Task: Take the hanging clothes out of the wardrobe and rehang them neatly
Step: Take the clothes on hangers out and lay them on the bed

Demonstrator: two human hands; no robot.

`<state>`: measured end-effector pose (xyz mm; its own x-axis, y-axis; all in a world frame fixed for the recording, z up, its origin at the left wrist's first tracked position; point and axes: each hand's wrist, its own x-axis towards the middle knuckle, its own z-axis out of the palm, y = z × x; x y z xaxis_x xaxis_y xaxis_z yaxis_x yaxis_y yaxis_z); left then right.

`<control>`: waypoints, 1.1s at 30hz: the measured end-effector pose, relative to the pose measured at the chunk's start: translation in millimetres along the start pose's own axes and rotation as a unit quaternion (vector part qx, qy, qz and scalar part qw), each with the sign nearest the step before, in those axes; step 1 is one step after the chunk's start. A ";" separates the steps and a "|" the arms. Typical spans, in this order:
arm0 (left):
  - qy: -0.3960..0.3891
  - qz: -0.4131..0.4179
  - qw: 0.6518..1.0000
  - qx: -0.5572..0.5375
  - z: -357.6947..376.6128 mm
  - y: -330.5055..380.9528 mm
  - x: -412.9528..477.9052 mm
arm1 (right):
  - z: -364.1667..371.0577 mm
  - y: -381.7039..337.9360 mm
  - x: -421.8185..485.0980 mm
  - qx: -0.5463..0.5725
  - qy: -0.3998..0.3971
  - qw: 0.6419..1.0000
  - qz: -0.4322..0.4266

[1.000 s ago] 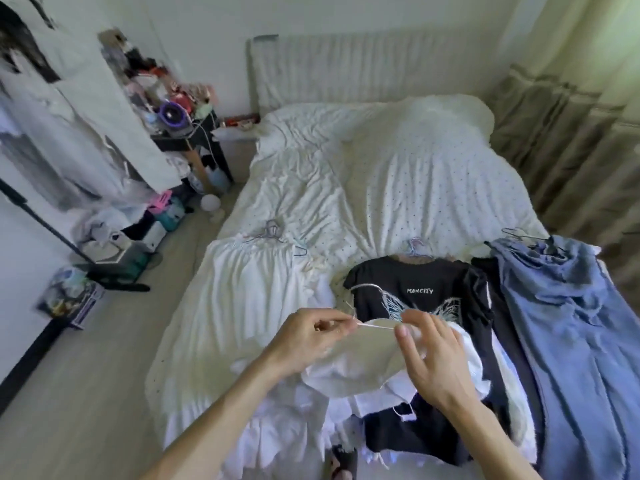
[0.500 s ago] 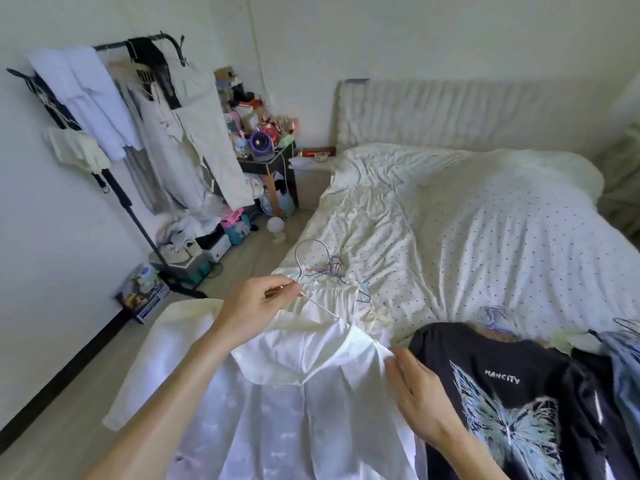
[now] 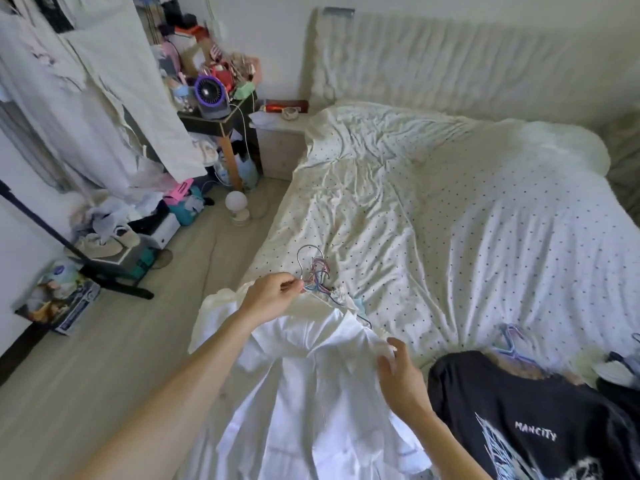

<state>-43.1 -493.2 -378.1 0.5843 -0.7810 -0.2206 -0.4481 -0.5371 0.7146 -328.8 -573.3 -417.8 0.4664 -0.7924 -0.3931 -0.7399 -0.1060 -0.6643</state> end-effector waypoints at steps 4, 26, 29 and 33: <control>-0.015 -0.034 0.999 0.036 36.7 -26.8 76.6 | 16.1 3.6 49.2 -0.068 -0.060 0.996 0.022; -0.119 -0.055 0.949 0.288 203.7 -207.8 5.0 | 131.9 86.8 92.2 -0.310 -0.349 0.878 0.111; -0.215 -0.102 0.921 0.309 186.8 -197.8 11.9 | 118.4 76.1 81.7 -0.296 -0.339 0.887 0.103; -0.331 -0.144 0.872 0.331 155.3 -160.5 16.6 | 81.1 65.7 49.7 -0.252 -0.305 0.912 0.113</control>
<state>-66.6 -469.5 -599.5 0.3174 -0.4785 -0.8187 -0.7675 -0.6367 0.0746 -314.9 -570.9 -532.5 0.3437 -0.3636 -0.8658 -0.9075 -0.3658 -0.2067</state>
